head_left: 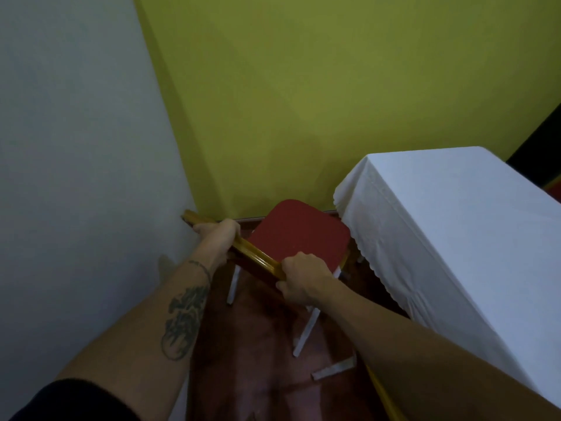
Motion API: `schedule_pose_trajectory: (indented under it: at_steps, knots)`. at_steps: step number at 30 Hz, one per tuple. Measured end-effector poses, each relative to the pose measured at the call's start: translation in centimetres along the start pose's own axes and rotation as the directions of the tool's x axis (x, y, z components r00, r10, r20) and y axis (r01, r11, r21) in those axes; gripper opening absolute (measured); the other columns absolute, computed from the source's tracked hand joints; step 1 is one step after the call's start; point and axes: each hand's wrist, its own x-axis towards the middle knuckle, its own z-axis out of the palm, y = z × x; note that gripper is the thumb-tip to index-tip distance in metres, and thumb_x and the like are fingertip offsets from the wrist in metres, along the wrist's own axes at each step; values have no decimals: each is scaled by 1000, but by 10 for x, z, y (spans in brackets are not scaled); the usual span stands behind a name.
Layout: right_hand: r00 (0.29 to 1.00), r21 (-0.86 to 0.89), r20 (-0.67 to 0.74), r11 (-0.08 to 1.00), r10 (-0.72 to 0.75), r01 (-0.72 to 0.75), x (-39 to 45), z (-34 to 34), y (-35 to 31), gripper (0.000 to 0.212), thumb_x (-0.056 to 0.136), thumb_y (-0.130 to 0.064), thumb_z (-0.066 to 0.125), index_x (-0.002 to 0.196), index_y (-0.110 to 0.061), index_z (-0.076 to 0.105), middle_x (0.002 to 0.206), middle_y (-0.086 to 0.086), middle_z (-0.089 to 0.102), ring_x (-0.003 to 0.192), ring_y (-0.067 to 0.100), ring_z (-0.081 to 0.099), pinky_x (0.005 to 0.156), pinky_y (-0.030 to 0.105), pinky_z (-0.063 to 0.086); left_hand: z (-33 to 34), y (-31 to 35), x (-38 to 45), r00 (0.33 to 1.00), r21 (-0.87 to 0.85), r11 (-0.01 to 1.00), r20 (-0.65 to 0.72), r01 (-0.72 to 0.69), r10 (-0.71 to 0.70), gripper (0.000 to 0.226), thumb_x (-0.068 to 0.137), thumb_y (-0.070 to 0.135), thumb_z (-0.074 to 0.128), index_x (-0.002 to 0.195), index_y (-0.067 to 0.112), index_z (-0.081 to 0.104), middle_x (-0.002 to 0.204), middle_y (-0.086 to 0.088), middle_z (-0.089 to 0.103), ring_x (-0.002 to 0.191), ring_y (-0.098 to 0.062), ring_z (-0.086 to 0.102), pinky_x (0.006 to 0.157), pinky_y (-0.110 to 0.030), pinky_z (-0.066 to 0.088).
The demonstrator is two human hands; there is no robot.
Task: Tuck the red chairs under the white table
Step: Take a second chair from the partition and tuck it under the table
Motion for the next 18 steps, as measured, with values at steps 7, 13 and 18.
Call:
schedule_pose_trajectory:
  at_steps: [7, 13, 18]
  knots:
    - [996, 137, 84, 990, 21, -32, 9, 10, -35, 55, 88, -50, 64, 130, -15, 54, 124, 14, 64, 114, 40, 64, 89, 44, 50, -31, 2, 27, 994, 112, 991, 82, -78, 69, 74, 60, 4, 63, 131, 2, 40, 107, -21, 58, 83, -34, 65, 80, -58, 59]
    - [970, 360, 241, 924, 41, -128, 20, 19, -42, 87, 84, -29, 68, 158, -18, 25, 136, 21, 58, 122, 46, 60, 100, 45, 52, -27, -13, 81, 971, 194, 963, 185, -187, 151, 72, 35, 24, 71, 103, 8, 55, 93, -18, 60, 83, -38, 64, 70, -58, 58]
    - [961, 427, 258, 882, 94, -201, 27, 18, -42, 96, 84, -33, 69, 163, -14, 18, 144, 18, 58, 127, 42, 59, 103, 43, 51, -10, 8, 67, 951, 210, 953, 263, -221, 162, 72, 52, 23, 75, 118, 8, 50, 111, -23, 61, 107, -44, 61, 89, -57, 52]
